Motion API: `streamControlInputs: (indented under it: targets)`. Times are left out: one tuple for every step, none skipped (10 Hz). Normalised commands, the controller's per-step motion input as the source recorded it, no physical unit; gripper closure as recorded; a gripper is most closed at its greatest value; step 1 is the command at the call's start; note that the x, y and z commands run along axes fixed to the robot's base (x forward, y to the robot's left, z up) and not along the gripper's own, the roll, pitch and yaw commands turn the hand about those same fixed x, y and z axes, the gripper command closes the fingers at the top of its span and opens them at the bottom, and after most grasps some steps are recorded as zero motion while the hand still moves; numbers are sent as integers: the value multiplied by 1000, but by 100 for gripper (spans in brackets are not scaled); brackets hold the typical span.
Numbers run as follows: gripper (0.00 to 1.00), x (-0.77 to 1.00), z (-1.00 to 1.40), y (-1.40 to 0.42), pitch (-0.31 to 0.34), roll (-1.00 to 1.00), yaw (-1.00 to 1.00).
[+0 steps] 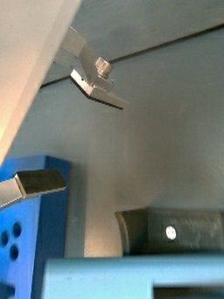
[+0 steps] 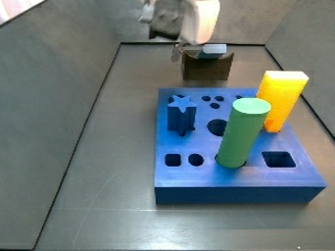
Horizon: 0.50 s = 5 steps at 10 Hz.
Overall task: Pick up the square-circle object. Move up. Rotate the square-circle object. Place the square-circle object on the fixture. Regrasp the square-circle object. Move to above the board. Insert the square-circle object.
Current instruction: Regrasp the square-circle object.
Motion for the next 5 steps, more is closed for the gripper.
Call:
streamControlInputs:
  targets:
    - [0, -45, -5, -13, -237, 1000, -950]
    - [0, -40, -5, -9, -224, 1000, -959]
    - [0, -42, -8, -4, -171, 1000, -988]
    - [0, -42, -3, -4, -138, 1000, -999]
    - [0, -41, 8, -11, -28, 982, -1000]
